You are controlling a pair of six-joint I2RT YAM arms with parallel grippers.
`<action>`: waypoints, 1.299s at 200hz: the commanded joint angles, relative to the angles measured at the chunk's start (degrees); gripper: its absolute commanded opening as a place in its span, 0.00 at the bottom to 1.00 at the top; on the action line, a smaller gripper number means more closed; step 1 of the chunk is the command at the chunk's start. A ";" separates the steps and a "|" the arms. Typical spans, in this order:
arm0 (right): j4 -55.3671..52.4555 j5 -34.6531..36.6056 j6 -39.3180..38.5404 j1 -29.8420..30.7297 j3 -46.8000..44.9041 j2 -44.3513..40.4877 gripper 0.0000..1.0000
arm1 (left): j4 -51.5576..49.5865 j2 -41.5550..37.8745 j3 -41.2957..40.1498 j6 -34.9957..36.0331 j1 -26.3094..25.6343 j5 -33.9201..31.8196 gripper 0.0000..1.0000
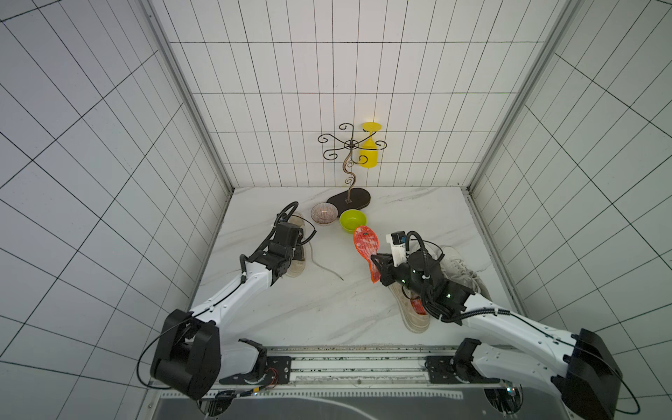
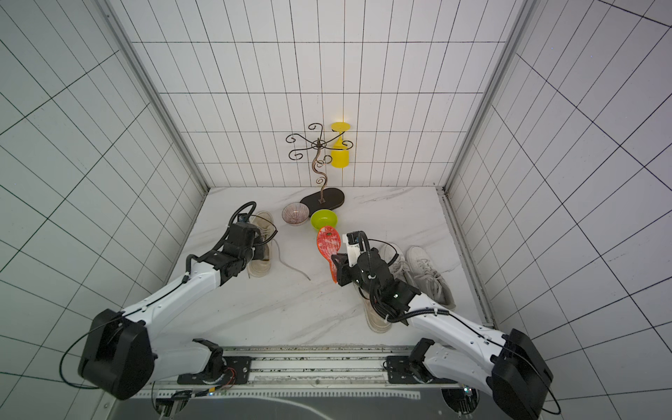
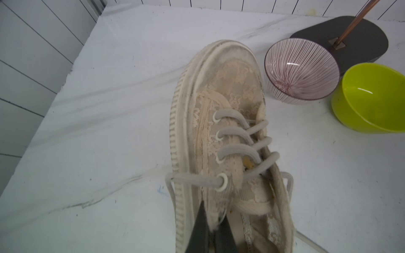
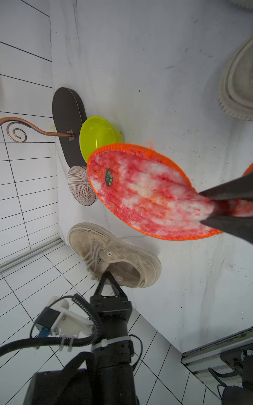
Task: Remove the insole from the shoe
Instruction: Place the shoe at the center of the board, then place the insole at the center of the board.
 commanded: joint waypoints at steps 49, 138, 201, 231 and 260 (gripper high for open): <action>-1.95 -0.84 2.16 -0.42 -1.87 1.08 0.00 | -3.06 10.44 13.50 8.49 5.78 4.10 0.00; -1.79 -0.10 3.39 -0.34 -0.01 5.53 0.00 | -2.33 19.65 11.23 9.98 9.14 -1.68 0.07; -2.12 2.18 3.03 4.72 1.85 9.37 0.00 | -2.81 17.73 10.74 6.12 9.71 -6.55 0.82; -2.23 1.69 2.63 7.39 2.77 11.57 0.00 | -1.03 9.38 7.70 3.08 9.41 -4.95 0.92; -3.35 1.56 0.87 12.51 6.16 16.44 0.00 | 3.37 -2.68 2.00 -1.09 8.64 -3.17 0.98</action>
